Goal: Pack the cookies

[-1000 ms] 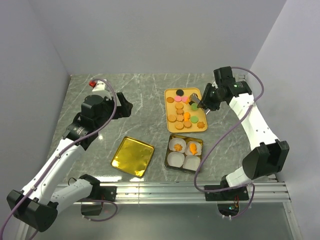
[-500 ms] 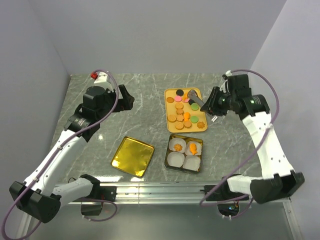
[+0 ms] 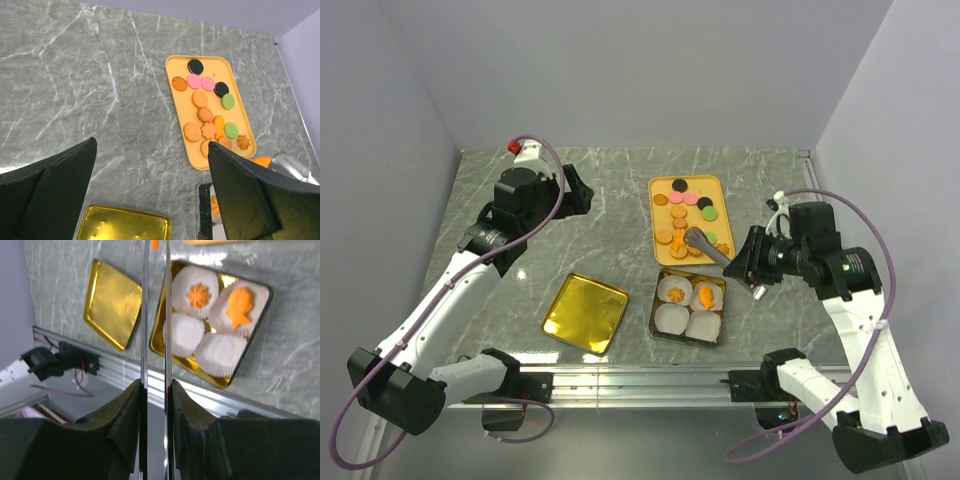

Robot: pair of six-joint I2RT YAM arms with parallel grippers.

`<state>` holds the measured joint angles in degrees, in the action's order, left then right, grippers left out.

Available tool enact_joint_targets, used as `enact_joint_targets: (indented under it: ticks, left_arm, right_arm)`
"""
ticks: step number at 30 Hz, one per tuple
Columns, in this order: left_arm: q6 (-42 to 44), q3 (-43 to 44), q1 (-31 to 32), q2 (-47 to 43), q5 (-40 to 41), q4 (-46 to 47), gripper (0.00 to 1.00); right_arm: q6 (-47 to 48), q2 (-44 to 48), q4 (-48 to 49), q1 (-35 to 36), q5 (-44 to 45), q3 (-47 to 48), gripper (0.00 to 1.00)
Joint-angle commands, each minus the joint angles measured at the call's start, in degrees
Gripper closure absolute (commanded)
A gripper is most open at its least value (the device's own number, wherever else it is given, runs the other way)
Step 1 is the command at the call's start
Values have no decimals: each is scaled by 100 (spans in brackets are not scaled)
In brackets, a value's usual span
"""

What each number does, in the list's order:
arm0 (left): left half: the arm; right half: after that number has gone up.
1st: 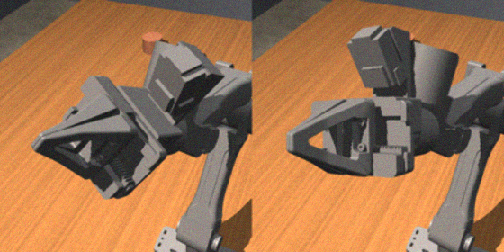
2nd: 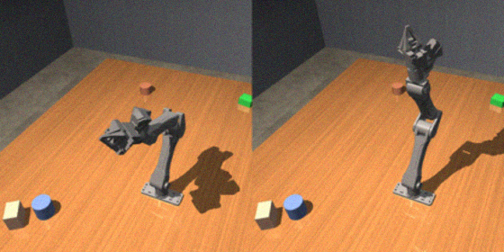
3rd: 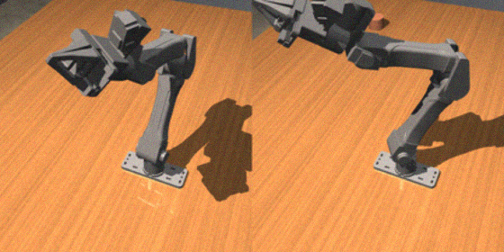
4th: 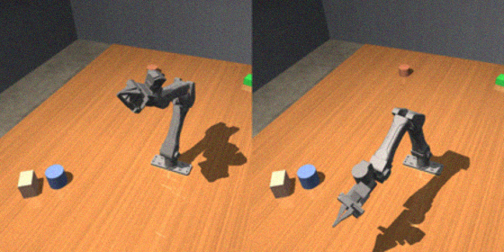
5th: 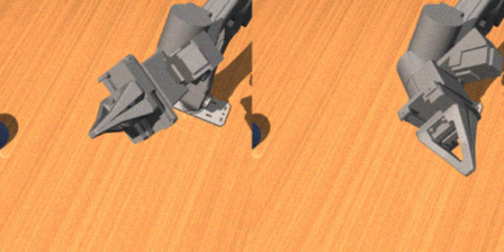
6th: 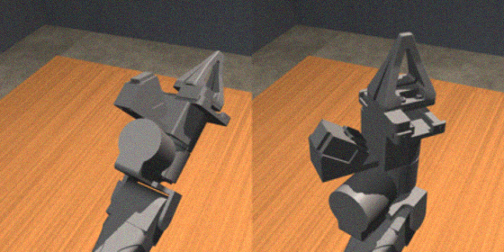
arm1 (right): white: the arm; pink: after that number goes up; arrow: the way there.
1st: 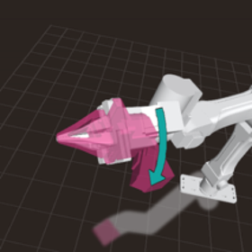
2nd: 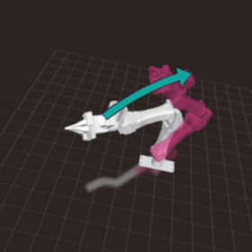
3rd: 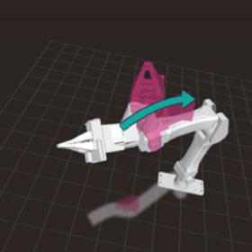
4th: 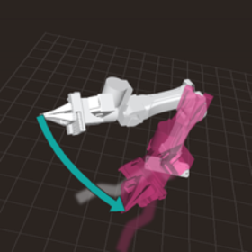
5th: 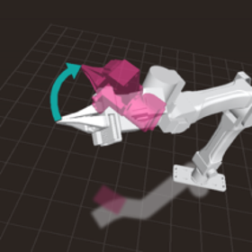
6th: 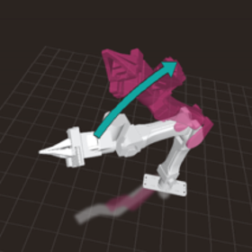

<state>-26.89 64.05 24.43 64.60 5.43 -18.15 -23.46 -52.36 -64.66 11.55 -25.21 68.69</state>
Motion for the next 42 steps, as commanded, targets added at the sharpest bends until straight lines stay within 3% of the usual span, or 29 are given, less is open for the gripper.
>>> enact_joint_targets:
  ticks: [1, 11, 37, 42]
  left_arm:
    - [-105, 134, 18, 44, 28, 426, 0]
    - [-342, -15, 19, 88, -24, 637, 1]
    - [-237, -42, 18, 0, -218, 339, 1]
    - [-115, -7, 18, -35, -200, 260, 1]
  right_arm:
    - [175, 331, -300, 119, -186, -135, 97]
    - [35, 832, -987, 919, 289, -812, 100]
    - [-703, 1078, 50, 1569, -124, -2051, 100]
    - [-817, 1149, 94, 1605, -54, -2149, 95]
